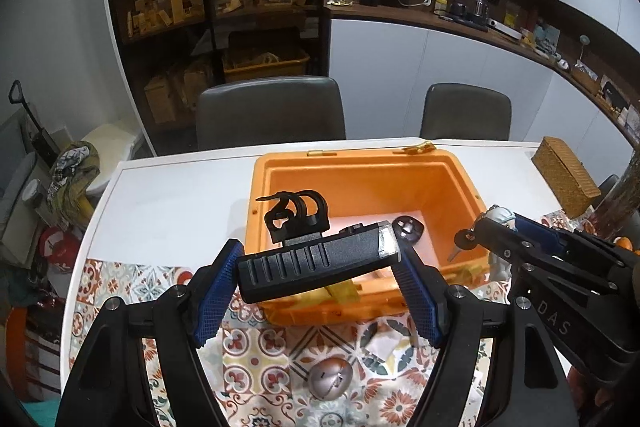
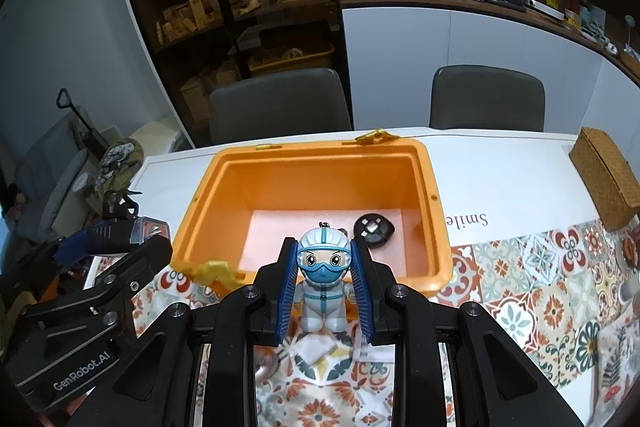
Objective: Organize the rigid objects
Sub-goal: 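Lower the bike light into the crate and open left tool while right tool lowers the figurine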
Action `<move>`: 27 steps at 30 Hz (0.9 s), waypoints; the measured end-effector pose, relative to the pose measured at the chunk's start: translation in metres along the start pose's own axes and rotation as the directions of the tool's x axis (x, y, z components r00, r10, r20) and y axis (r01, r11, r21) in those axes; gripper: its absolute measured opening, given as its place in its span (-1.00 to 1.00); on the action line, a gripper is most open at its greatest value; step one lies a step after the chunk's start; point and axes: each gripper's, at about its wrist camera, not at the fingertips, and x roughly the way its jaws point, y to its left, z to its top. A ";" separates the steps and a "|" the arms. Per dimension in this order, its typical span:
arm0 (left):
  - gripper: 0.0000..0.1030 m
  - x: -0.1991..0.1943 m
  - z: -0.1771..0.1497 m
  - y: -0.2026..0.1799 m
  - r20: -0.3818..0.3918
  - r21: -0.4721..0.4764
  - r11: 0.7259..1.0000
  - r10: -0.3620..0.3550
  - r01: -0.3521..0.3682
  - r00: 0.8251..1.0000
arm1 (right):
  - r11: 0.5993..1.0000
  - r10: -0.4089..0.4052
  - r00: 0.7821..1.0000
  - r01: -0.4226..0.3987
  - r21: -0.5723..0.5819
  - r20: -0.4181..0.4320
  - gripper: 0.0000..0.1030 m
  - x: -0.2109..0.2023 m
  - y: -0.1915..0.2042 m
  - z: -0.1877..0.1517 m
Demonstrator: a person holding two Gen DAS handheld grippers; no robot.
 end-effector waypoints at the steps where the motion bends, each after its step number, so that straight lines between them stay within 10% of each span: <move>1: 0.46 0.002 0.003 0.000 -0.002 0.004 1.000 0.004 -0.004 1.000 | 1.000 -0.003 1.000 0.003 -0.005 -0.002 -0.48 0.003 0.001 0.004; 27: 0.47 0.089 0.040 0.000 -0.192 0.037 0.999 -0.011 0.019 0.981 | 1.000 -0.025 0.985 0.024 -0.004 -0.173 -0.48 0.080 -0.001 0.041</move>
